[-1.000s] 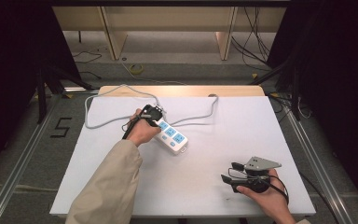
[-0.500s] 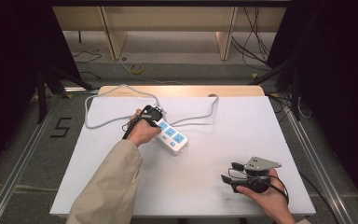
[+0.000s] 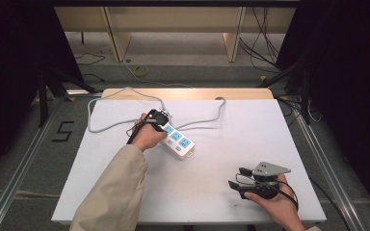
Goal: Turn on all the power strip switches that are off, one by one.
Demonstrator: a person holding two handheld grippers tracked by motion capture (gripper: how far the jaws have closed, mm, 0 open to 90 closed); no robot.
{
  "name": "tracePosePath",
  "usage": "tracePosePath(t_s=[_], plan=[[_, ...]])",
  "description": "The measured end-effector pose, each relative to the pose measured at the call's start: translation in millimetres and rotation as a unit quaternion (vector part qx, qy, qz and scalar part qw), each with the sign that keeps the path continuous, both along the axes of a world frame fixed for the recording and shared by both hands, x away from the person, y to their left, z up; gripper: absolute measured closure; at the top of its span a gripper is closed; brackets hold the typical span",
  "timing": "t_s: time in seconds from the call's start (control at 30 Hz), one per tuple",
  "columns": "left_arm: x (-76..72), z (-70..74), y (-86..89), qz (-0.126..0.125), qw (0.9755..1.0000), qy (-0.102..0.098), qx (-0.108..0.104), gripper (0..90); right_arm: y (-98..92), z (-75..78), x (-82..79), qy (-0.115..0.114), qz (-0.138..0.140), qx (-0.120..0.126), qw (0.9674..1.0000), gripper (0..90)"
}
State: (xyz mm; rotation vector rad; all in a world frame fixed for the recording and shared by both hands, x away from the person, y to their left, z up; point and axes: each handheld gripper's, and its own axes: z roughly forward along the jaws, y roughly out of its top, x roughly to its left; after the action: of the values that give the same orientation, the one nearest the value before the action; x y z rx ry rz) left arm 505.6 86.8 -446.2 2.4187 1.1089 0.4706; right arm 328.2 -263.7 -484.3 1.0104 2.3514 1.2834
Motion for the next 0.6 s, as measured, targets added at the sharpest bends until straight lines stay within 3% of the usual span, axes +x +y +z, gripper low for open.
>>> tracePosePath(t_s=[0.1, 0.2, 0.43, 0.6], plan=[[-0.6, -0.1, -2.3, -0.001, 0.9999, -0.007, 0.009, 90.0, 0.2, -0.1, 0.5, 0.001, -0.002, 0.001, 1.0, 33.3], [-0.2, 0.0, -0.7, 0.003, 1.0, -0.004, 0.0, 90.0, 0.0, 0.3, 0.2, -0.001, -0.002, 0.001, 1.0, 33.3], [-2.4, 9.4, 3.8, 0.013, 0.9992, -0.033, -0.018, 90.0, -0.5, -0.2, 1.2, 0.001, -0.002, -0.001, 1.0, 33.3], [-5.7, 13.8, 10.3, 0.015, 0.9994, -0.028, -0.013, 90.0, 0.6, 0.1, 0.7, 0.001, -0.003, 0.0, 1.0, 33.4]])
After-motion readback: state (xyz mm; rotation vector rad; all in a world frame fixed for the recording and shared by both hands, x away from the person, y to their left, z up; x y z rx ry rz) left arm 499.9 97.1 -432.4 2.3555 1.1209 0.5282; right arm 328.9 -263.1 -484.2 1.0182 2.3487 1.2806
